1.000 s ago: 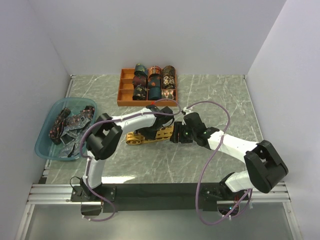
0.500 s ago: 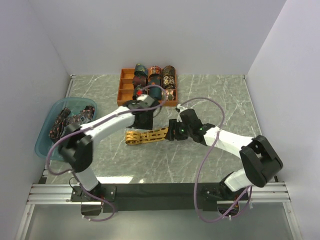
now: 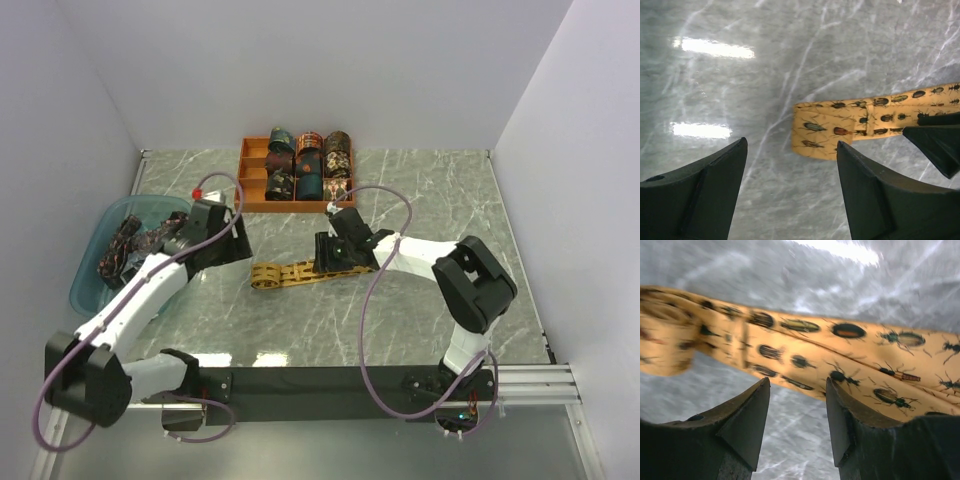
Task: Roll the ties
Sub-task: Roll the tie
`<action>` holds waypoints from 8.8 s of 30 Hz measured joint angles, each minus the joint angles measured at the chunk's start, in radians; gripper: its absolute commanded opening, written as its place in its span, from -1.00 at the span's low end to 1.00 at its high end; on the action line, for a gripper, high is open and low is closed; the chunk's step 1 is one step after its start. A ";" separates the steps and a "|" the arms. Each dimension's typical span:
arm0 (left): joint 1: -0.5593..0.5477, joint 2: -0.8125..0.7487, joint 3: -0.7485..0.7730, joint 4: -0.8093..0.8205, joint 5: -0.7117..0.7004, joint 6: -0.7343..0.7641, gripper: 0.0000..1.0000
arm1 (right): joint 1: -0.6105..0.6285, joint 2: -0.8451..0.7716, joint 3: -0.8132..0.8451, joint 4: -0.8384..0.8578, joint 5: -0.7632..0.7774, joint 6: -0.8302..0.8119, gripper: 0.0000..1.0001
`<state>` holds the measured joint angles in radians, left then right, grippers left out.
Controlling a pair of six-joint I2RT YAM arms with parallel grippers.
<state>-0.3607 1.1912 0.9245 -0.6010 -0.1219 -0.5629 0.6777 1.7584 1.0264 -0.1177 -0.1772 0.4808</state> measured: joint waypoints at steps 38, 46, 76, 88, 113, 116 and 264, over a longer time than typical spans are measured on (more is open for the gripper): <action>0.103 -0.174 -0.266 0.309 0.310 0.151 0.54 | -0.091 0.031 0.049 -0.189 -0.073 -0.231 0.12; 0.103 -0.121 -0.269 0.341 0.380 0.139 0.57 | -0.079 0.063 0.071 -0.150 -0.127 -0.201 0.12; 0.103 0.053 -0.348 0.497 0.465 -0.113 0.62 | -0.048 0.143 0.161 -0.122 -0.214 -0.200 0.11; 0.103 0.098 -0.348 0.511 0.465 -0.121 0.62 | -0.031 0.210 0.239 -0.130 -0.259 -0.227 0.10; 0.109 0.016 -0.305 0.362 0.377 -0.103 0.64 | 0.004 0.187 0.295 -0.150 -0.254 -0.264 0.52; 0.121 -0.001 -0.261 0.317 0.335 -0.066 0.77 | 0.018 0.145 0.322 -0.201 -0.242 -0.341 0.55; -0.028 -0.199 -0.161 0.429 0.122 0.241 0.89 | 0.111 -0.183 0.114 -0.127 -0.116 0.018 0.43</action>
<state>-0.3885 0.9920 0.7631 -0.1722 0.0006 -0.3222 0.7891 1.5753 1.1400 -0.2451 -0.2935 0.4984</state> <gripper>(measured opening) 0.950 0.730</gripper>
